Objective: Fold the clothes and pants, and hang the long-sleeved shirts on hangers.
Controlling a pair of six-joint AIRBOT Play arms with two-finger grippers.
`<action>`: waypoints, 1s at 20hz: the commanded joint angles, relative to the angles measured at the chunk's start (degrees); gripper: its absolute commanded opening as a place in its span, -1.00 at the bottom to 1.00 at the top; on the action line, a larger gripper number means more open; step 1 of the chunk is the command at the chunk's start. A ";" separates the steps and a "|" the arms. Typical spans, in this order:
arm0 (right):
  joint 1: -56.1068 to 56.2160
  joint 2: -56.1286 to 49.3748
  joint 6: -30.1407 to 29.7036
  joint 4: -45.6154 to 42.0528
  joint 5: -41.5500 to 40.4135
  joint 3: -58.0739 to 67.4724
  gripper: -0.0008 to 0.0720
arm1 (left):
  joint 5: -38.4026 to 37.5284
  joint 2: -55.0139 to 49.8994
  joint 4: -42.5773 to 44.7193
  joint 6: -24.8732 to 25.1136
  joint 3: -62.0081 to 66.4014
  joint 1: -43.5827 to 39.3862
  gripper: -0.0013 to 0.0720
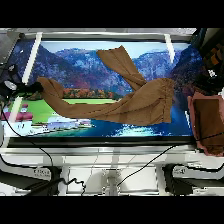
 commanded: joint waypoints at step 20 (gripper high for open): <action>-0.04 -0.02 0.02 0.74 -0.09 0.07 0.25 | -4.61 22.88 28.11 -9.09 0.11 -4.52 -0.92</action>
